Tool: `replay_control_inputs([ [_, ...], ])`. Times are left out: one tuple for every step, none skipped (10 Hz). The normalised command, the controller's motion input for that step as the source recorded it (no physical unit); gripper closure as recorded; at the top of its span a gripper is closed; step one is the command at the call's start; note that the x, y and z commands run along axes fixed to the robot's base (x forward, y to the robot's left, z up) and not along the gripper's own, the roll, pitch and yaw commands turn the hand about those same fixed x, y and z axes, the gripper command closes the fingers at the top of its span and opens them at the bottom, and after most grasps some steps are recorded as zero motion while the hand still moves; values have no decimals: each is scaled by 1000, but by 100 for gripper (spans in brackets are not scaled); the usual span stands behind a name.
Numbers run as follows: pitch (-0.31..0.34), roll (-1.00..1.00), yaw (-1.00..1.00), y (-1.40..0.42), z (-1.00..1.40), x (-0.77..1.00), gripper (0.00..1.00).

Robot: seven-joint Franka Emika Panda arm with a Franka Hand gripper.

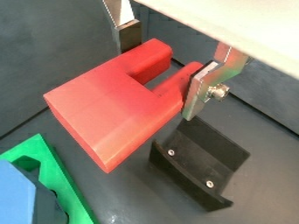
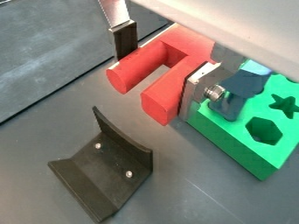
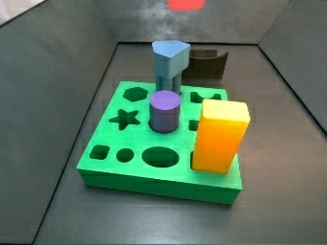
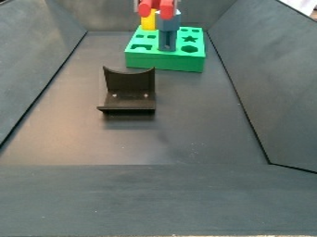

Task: Pick up the square-circle object. Move up. Rotate the square-circle object. Place the square-circle object on the fixture. Regrasp the square-circle object. Move to above the board. Insert the square-circle object.
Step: Place the square-circle object on the fixture.

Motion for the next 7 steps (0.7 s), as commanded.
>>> replay_control_inputs([
  [231, -1000, 191, 1000, -208, 815, 100],
  [235, -1000, 143, 1000, -167, 856, 100],
  [265, -1000, 106, 807, -75, 803, 100],
  [278, -1000, 73, 635, -43, 750, 100],
  [287, -1000, 33, 467, -31, 700, 100],
  [299, -1000, -9, 306, -25, 648, 100],
  [262, -814, -76, 72, -18, 574, 100],
])
